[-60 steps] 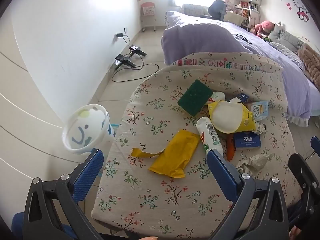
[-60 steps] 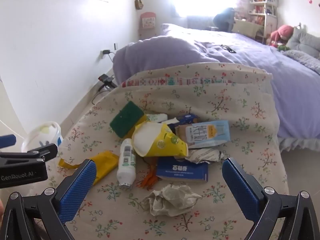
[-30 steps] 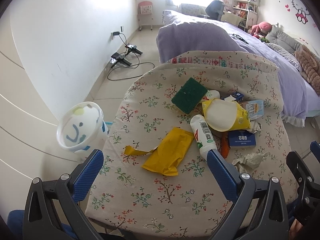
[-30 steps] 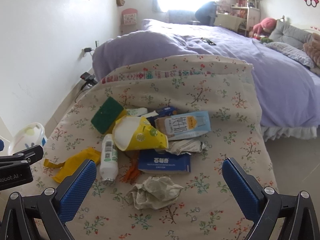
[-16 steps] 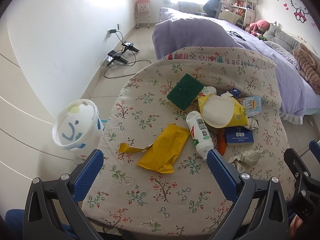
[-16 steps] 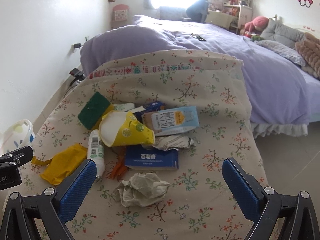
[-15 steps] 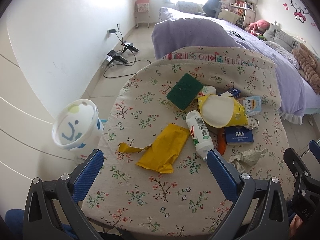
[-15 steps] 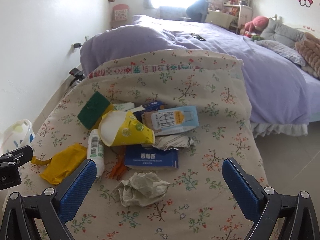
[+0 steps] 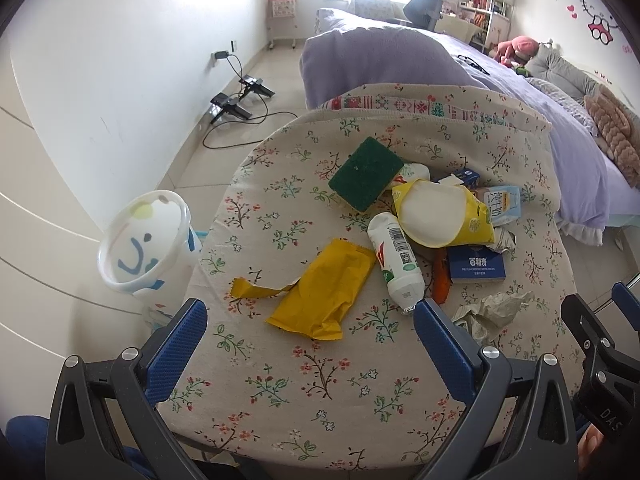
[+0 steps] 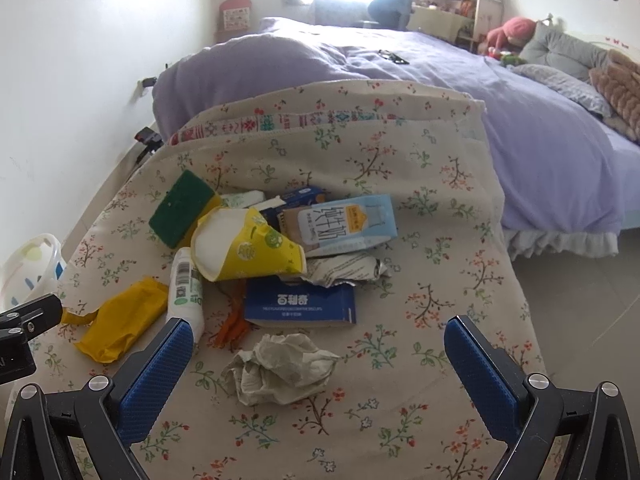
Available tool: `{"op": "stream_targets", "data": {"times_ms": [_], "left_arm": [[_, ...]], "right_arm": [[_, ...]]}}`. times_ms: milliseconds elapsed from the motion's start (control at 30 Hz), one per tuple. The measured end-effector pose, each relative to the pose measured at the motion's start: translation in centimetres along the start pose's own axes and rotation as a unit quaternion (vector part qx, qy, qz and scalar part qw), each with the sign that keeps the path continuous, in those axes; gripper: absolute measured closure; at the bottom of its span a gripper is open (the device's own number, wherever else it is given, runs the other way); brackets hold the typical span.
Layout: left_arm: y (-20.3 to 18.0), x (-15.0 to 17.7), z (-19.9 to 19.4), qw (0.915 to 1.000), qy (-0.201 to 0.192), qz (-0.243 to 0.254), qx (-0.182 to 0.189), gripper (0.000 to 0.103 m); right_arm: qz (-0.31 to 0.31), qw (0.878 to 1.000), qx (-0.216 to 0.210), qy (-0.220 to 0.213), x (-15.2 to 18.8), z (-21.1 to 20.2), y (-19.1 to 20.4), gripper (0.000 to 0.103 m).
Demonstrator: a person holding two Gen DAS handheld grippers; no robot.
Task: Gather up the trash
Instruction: 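Move both tools toward the trash pile on the bed, then grasp the yellow wrapper with the left tool while the right tool grasps the crumpled tissue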
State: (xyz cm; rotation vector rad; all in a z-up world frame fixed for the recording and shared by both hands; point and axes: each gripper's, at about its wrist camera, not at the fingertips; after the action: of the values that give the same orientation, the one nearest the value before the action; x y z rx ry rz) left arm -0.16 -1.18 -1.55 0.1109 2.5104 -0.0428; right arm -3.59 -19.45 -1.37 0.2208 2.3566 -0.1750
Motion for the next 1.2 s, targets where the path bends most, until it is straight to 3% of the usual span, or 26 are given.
{"op": "stream_targets", "data": {"times_ms": [333, 633, 733, 800, 867, 900, 967, 1100, 1200], "left_arm": [[-0.1, 0.1, 0.6, 1.0, 0.01, 0.0, 0.0, 0.0], [-0.2, 0.3, 1.3, 0.9996, 0.024, -0.002, 0.012, 0.0], [0.0, 0.2, 1.8, 0.9984, 0.042, -0.008, 0.036, 0.0], [1.2, -0.2, 3.3, 0.9921, 0.085, -0.035, 0.086, 0.0], [3.4, -0.3, 4.6, 0.982, 0.115, -0.094, 0.117, 0.0], [4.9, -0.3, 5.2, 0.9766, 0.12, -0.132, 0.12, 0.001], [6.2, -0.5, 5.6, 0.9742, 0.117, -0.159, 0.109, 0.001], [5.1, -0.8, 6.1, 0.9809, 0.108, -0.133, 0.092, 0.002], [3.6, -0.7, 7.5, 0.9818, 0.127, -0.1, 0.1, 0.005]], "right_arm": [[-0.001, 0.998, 0.049, 0.036, 0.5, 1.5, -0.6, 0.0], [0.015, 0.998, 0.028, 0.054, 0.5, 2.2, -1.0, 0.0], [0.037, 0.997, 0.011, 0.065, 0.6, 2.5, -1.8, 0.0], [0.062, 0.995, -0.008, 0.074, 0.5, 2.7, -2.8, 0.0], [0.104, 0.99, -0.025, 0.087, 0.6, 3.1, -4.4, 0.0], [0.128, 0.987, -0.036, 0.092, 0.7, 3.3, -5.2, 0.0], [0.183, 0.975, -0.065, 0.107, 1.0, 3.8, -6.9, 0.0], [0.242, 0.953, -0.123, 0.133, 1.6, 5.3, -8.0, 0.0], [0.252, 0.946, -0.143, 0.146, 1.9, 6.4, -7.5, 0.0]]}}
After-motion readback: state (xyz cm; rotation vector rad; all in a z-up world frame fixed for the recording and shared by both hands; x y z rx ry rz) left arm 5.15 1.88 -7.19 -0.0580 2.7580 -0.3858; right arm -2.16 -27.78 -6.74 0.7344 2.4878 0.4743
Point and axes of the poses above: each gripper's, at about its wrist camera, not at the fingertips, and z roughly the way its jaws point, y to its left, x to its underside, and after that the axes turned 1 degree about y, right-handed
